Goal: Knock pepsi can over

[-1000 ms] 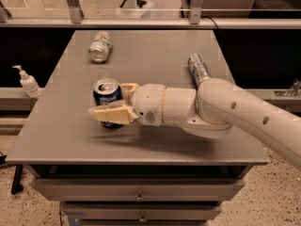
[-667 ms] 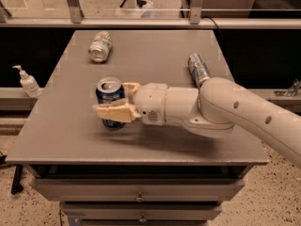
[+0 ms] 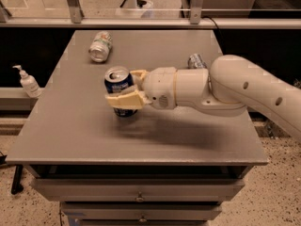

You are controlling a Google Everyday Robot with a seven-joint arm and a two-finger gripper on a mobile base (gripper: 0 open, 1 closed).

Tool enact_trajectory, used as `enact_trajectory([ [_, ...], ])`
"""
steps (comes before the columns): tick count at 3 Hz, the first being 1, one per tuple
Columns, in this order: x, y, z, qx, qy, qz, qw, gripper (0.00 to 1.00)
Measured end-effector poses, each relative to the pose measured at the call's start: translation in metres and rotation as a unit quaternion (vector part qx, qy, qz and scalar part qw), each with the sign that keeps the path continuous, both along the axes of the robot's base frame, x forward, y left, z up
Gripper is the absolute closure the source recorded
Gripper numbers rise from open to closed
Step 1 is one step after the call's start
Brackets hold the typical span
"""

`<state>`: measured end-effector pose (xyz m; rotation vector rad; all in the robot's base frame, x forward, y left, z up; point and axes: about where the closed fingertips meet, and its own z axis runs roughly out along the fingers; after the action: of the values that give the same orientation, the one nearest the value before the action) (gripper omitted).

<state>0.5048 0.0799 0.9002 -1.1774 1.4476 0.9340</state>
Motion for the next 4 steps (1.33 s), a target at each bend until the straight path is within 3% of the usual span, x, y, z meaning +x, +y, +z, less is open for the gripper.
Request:
enact_trajectory([
  [1,0.011,-0.015,0.013,-0.054,-0.033,0.020,0.9978,1.00],
  [2,0.015,-0.026,0.018,-0.122,-0.069,0.048,0.9889,1.00],
  [3,0.013,-0.036,0.012,-0.203,-0.098,0.080,0.9711,1.00],
  [4,0.007,-0.036,0.003,-0.268,-0.120,0.110,0.9494,1.00],
])
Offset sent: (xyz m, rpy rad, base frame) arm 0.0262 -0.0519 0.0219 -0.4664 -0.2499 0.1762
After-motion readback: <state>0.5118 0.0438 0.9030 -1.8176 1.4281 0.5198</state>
